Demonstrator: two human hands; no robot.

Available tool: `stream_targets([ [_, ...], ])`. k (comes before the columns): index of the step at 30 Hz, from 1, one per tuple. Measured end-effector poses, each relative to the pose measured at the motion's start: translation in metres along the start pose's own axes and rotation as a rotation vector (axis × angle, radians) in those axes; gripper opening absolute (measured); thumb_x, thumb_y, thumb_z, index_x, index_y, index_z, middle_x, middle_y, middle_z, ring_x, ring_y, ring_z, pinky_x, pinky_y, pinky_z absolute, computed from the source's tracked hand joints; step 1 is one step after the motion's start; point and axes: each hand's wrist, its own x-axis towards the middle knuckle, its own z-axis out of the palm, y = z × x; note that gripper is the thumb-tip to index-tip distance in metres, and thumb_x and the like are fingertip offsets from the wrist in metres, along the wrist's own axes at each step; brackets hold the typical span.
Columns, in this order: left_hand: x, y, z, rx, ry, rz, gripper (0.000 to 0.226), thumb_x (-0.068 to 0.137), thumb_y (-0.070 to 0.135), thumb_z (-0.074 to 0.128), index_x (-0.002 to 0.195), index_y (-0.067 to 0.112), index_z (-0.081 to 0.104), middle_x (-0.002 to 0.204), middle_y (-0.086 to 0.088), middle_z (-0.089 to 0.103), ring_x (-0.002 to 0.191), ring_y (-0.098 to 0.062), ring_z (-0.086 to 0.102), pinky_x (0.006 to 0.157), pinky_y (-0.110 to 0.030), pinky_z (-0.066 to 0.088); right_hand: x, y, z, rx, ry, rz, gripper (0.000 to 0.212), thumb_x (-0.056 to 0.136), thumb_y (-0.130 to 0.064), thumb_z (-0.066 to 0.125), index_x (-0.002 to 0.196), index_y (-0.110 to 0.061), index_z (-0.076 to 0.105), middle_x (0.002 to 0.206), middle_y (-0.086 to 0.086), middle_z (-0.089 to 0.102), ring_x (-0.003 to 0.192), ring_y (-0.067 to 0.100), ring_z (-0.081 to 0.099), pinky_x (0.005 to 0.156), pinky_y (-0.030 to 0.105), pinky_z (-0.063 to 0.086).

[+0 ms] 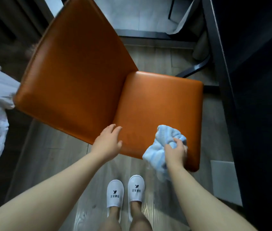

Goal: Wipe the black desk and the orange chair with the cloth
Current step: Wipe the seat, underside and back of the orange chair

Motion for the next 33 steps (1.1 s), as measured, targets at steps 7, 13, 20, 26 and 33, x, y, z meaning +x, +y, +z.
stream_targets([
  [7, -0.03, 0.013, -0.055, -0.109, 0.187, 0.033, 0.05, 0.092, 0.026, 0.054, 0.14, 0.02, 0.04, 0.152, -0.002, 0.029, 0.14, -0.019, 0.025, 0.109, -0.034, 0.028, -0.043, -0.069, -0.01, 0.423, -0.298, 0.136, 0.038, 0.081, -0.008, 0.056, 0.117, -0.02, 0.057, 0.108, 0.006, 0.066, 0.093, 0.023, 0.064, 0.076, 0.032, 0.053],
  [13, -0.041, 0.005, -0.108, -0.12, 0.312, 0.054, 0.046, 0.093, 0.026, 0.052, 0.138, 0.022, 0.043, 0.148, 0.001, 0.037, 0.141, -0.015, 0.023, 0.111, -0.031, 0.027, -0.072, -0.126, -0.021, 0.444, -0.487, 0.103, 0.031, 0.079, -0.005, 0.05, 0.108, -0.01, 0.061, 0.086, 0.01, 0.069, 0.068, 0.021, 0.065, 0.054, 0.025, 0.05],
  [20, -0.038, -0.023, -0.181, 0.066, 0.657, 0.181, 0.036, 0.089, 0.023, 0.059, 0.125, 0.022, 0.059, 0.135, 0.0, 0.054, 0.136, -0.022, 0.037, 0.113, -0.045, 0.021, -0.089, -0.195, -0.002, 0.433, -0.542, 0.003, 0.034, 0.083, -0.005, 0.049, 0.115, -0.012, 0.059, 0.096, 0.016, 0.068, 0.087, 0.032, 0.066, 0.067, 0.036, 0.054],
  [26, 0.003, -0.071, -0.238, -0.196, 0.626, 0.023, 0.044, 0.096, 0.03, 0.046, 0.139, 0.021, 0.041, 0.144, -0.001, 0.043, 0.136, -0.021, 0.035, 0.11, -0.048, 0.025, -0.114, -0.237, 0.062, 0.457, -0.563, -0.115, 0.03, 0.089, -0.008, 0.05, 0.115, -0.022, 0.054, 0.097, 0.009, 0.068, 0.088, 0.024, 0.067, 0.072, 0.036, 0.057],
  [33, 0.038, -0.098, -0.255, -0.707, 0.286, -0.011, 0.035, 0.092, 0.016, 0.049, 0.124, 0.028, 0.055, 0.116, 0.003, 0.066, 0.1, -0.011, 0.061, 0.084, -0.025, 0.049, -0.155, -0.252, 0.149, 0.163, -0.52, -0.276, 0.036, 0.09, -0.031, 0.051, 0.126, -0.032, 0.051, 0.129, 0.0, 0.053, 0.125, 0.025, 0.046, 0.104, 0.047, 0.038],
])
